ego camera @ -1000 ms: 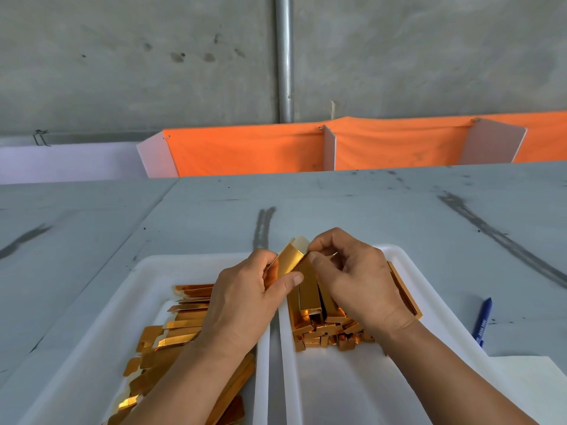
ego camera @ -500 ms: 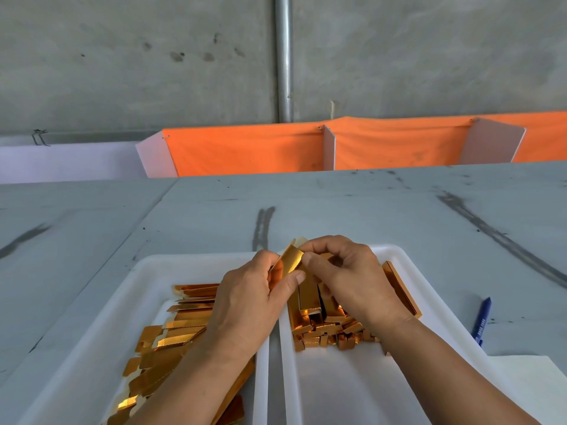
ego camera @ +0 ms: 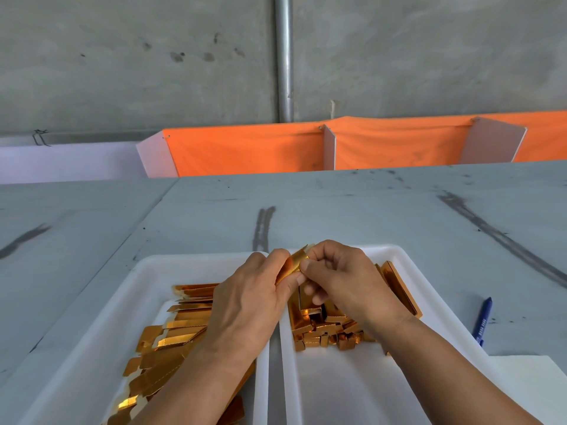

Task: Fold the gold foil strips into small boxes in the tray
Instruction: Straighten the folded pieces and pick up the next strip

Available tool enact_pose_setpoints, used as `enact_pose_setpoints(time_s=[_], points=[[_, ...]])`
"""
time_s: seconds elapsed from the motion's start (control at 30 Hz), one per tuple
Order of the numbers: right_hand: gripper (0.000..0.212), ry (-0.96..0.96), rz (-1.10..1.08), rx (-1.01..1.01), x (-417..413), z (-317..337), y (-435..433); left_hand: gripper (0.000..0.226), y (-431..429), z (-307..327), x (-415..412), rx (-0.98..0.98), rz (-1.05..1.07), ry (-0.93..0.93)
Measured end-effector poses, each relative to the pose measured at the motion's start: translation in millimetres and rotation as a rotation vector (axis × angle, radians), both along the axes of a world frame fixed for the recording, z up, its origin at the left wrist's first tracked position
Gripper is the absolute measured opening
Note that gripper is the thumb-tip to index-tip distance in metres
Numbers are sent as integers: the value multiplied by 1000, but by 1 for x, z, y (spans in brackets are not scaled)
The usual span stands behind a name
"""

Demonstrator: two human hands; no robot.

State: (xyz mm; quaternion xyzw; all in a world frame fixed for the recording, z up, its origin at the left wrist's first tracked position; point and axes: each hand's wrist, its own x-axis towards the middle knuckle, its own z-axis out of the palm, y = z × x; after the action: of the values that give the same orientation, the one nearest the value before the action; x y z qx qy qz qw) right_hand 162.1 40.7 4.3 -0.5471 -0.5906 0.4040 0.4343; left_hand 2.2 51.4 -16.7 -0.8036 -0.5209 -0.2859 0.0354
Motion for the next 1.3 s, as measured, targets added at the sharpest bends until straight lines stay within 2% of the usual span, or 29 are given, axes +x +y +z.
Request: enact_pose_setpoints(time_s=[0.23,0.37,0.47,0.57,0.7,0.97,1.13,1.3], points=[[14,-10,-6,16,2,2,-1,55,1,-4,4,-42,20,66],[17,-31,-18,69,2,2,-2,43,-1,-2,4,-47,19,76],[21,-26,-61,127,2,1,-2,47,-1,0,4,-42,22,68],[16,-24,-105,144,2,1,-1,43,-2,0,4,-34,13,67],[20,-48,-108,147,3,0,-1,41,-2,1,4,-34,-8,63],[26,108,-87,68,3,4,-3,50,-1,1,4,-36,27,53],[19,224,-29,10,0,4,-3,46,-2,-1,5,-32,36,29],[14,165,-73,105,-5,1,-5,50,-4,0,6,-33,35,24]])
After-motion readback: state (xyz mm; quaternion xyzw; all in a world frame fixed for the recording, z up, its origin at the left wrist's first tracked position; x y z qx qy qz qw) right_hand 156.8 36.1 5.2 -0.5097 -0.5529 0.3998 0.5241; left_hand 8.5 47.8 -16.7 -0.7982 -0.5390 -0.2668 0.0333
